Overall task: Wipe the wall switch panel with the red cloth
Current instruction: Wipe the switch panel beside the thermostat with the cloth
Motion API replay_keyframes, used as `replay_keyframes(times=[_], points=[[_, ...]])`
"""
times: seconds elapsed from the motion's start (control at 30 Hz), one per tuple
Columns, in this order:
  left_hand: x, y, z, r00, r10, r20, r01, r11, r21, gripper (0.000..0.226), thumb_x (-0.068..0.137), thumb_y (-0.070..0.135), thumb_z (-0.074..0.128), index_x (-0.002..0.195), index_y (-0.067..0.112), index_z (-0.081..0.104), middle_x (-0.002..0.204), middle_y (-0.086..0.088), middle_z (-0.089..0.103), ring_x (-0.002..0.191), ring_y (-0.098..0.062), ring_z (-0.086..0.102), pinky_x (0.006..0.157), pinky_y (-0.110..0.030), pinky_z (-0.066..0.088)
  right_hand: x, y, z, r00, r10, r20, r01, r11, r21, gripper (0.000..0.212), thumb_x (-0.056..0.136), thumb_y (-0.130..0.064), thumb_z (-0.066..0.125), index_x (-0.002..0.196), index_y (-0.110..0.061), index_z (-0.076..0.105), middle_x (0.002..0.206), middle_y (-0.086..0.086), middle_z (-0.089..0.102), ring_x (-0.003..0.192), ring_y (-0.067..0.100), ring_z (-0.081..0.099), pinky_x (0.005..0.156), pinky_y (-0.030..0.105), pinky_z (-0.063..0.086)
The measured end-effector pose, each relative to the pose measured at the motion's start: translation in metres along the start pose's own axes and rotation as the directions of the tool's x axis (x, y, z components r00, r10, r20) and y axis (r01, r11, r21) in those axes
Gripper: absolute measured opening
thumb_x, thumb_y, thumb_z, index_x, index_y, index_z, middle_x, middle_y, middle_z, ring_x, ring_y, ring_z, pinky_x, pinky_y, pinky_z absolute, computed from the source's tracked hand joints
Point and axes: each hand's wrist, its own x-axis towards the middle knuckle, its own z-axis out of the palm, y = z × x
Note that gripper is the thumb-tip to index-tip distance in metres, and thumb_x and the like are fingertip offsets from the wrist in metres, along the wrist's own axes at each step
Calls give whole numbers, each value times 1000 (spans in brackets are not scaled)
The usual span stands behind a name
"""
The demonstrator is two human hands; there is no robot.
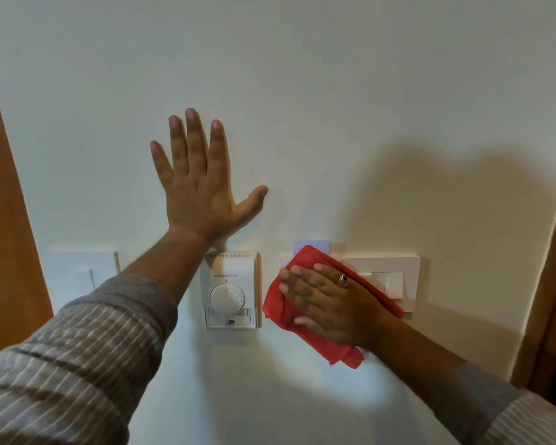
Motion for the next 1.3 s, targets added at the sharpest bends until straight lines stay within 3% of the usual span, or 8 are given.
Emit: replay_keyframes(times=[0.17, 0.37, 0.67, 0.97, 1.03, 1.17, 1.23, 1.3], points=[[0, 1, 4, 1000, 14, -11, -13, 1000, 19, 110, 86, 85, 32, 161, 8, 12, 167, -30, 11, 154, -51, 9, 121, -71, 6, 37, -24, 7, 975, 224, 7, -223, 971, -87, 73, 107, -53, 33, 160, -5, 17, 168, 16, 6, 157, 33, 5, 127, 48, 4], [-1, -5, 0, 994, 106, 26, -107, 994, 34, 110, 84, 87, 34, 162, 11, 15, 166, -33, 13, 152, -56, 10, 118, -75, 5, -4, -20, 4, 981, -120, 155, 130, 990, -57, 66, 109, -43, 34, 161, -7, 14, 167, 13, 14, 157, 33, 0, 127, 47, -6], [-2, -3, 1, 994, 112, -2, -111, 993, 35, 109, 85, 85, 34, 161, 8, 19, 166, -33, 14, 153, -55, 11, 120, -72, 4, 25, -17, 3, 987, 161, -2, -161, 985, -65, 65, 108, -45, 35, 158, -6, 22, 167, 16, 11, 156, 33, 12, 128, 47, 6], [-1, -5, -3, 993, 117, 27, -118, 992, 40, 111, 83, 88, 31, 162, 11, 18, 167, -31, 12, 154, -53, 10, 118, -74, 3, 8, -15, 4, 994, -30, 107, 43, 992, -121, 61, 110, -43, 24, 158, -7, 14, 165, 14, 6, 156, 33, -3, 127, 46, -4], [-1, -5, 0, 993, 119, 10, -119, 992, 41, 111, 83, 88, 33, 162, 11, 17, 167, -31, 12, 153, -54, 10, 118, -75, 4, 15, -23, 4, 989, 143, 40, -138, 985, -104, 66, 108, -45, 31, 160, -7, 14, 168, 14, 7, 157, 32, 0, 128, 46, 1], [-2, -5, 4, 993, 116, -4, -115, 993, 41, 112, 82, 88, 35, 162, 12, 17, 167, -31, 13, 153, -54, 11, 118, -75, 3, 45, -61, 17, 816, 574, -64, -576, 817, -15, 70, 109, -49, 22, 161, -6, 7, 169, 15, 10, 157, 33, 0, 128, 47, -1], [-1, -5, 5, 993, 120, -7, -119, 992, 43, 112, 82, 88, 36, 162, 12, 17, 167, -31, 13, 153, -54, 11, 118, -75, 4, 40, -60, 19, 858, 511, -42, -512, 859, -3, 71, 108, -49, 28, 161, -6, 10, 170, 15, 7, 157, 34, 3, 128, 48, 0], [-1, -5, 3, 993, 120, 0, -120, 992, 36, 112, 82, 88, 36, 162, 12, 17, 167, -31, 13, 153, -54, 11, 118, -75, 4, 18, -45, 18, 982, 182, 53, -179, 982, -53, 67, 109, -44, 33, 161, -6, 14, 170, 14, 4, 157, 33, 4, 127, 49, -2]])
